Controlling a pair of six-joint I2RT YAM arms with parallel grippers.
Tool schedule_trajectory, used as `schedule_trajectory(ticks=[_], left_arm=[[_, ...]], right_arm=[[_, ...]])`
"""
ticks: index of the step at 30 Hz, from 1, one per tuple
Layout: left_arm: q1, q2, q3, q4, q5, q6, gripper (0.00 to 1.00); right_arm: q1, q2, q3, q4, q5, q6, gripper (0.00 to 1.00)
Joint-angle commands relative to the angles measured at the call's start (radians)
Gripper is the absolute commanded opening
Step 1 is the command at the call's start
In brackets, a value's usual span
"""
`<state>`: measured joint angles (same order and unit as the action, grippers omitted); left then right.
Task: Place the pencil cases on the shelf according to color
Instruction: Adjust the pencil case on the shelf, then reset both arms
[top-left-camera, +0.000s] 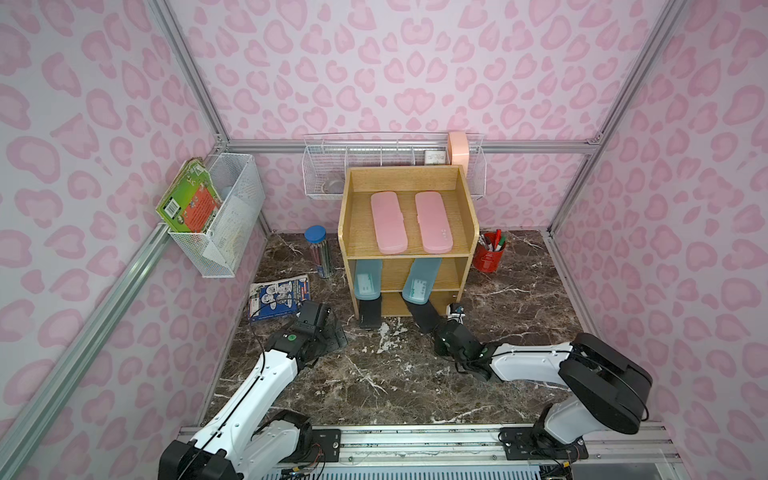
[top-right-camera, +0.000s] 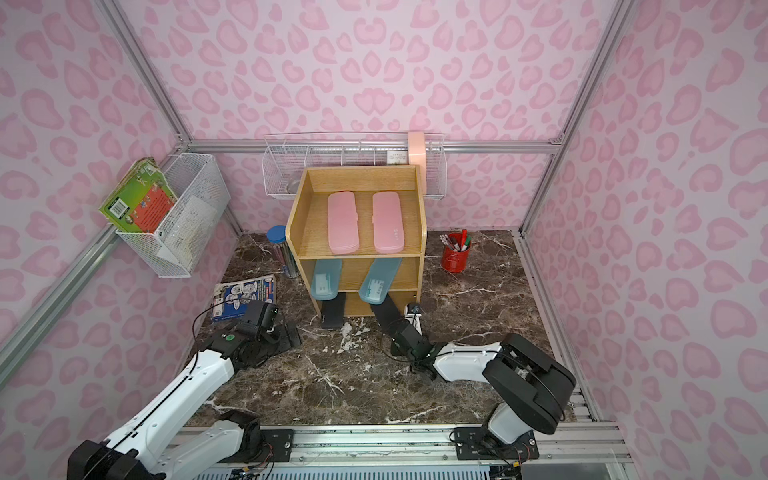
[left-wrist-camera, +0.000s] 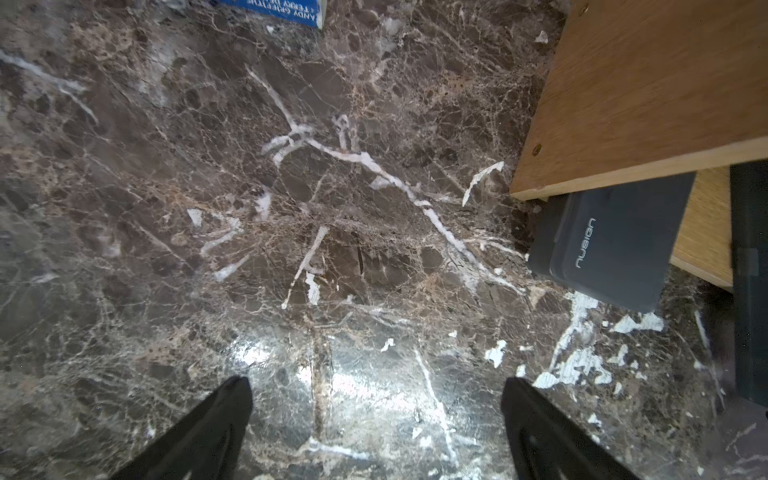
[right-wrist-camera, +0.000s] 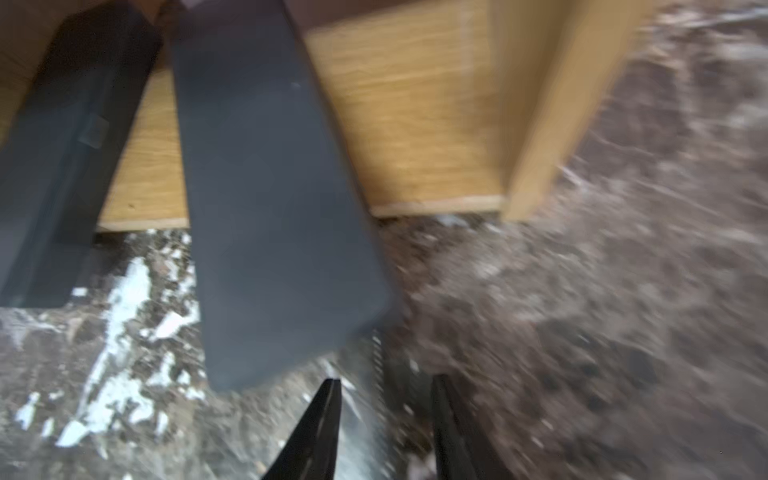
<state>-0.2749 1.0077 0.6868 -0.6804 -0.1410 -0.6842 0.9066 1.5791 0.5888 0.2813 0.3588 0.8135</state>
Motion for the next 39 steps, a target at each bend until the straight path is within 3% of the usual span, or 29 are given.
schedule_trajectory(ticks=[1,5,10,12,15,16,19,22,25,28,30,37,39], left_arm=[[0.001,0.009,0.014,0.005,-0.029,0.013,0.99],[0.002,0.007,0.018,0.003,-0.051,0.010,0.99],[0.000,-0.022,0.005,0.006,-0.131,-0.009,0.99],[0.000,-0.041,-0.011,0.037,-0.171,-0.006,0.99],[0.001,-0.050,-0.038,0.104,-0.245,0.005,0.99],[0.001,-0.054,-0.050,0.143,-0.256,0.028,0.99],[0.001,-0.061,-0.081,0.234,-0.344,0.058,0.99],[0.001,-0.058,-0.098,0.307,-0.483,0.087,0.99],[0.005,-0.050,-0.152,0.493,-0.541,0.202,0.99],[0.041,-0.047,-0.260,0.797,-0.492,0.334,0.99],[0.083,-0.035,-0.281,0.883,-0.449,0.366,0.99],[0.147,0.257,-0.254,1.142,-0.419,0.531,0.99],[0.148,0.360,-0.269,1.306,-0.385,0.590,0.99]], right_arm=[[-0.011,0.042,0.040,0.066,-0.026,-0.023,0.39],[-0.014,0.051,0.055,0.077,-0.048,-0.010,0.40],[-0.015,-0.067,-0.008,0.032,-0.017,0.005,0.45],[-0.014,-0.154,-0.047,-0.033,0.022,0.012,0.60],[-0.016,-0.313,-0.118,-0.140,0.119,0.020,0.94],[-0.017,-0.362,-0.139,-0.176,0.158,0.026,0.99],[-0.054,-0.541,-0.218,-0.199,0.236,-0.032,1.00],[-0.165,-0.695,-0.282,-0.125,0.202,-0.191,1.00],[-0.321,-0.792,-0.321,-0.029,0.140,-0.370,1.00],[-0.541,-0.777,-0.325,0.061,-0.008,-0.448,1.00],[-0.661,-0.702,-0.300,0.116,-0.091,-0.474,1.00],[-0.803,-0.423,-0.303,0.478,-0.060,-0.642,1.00],[-0.825,-0.369,-0.344,0.611,-0.049,-0.674,1.00]])
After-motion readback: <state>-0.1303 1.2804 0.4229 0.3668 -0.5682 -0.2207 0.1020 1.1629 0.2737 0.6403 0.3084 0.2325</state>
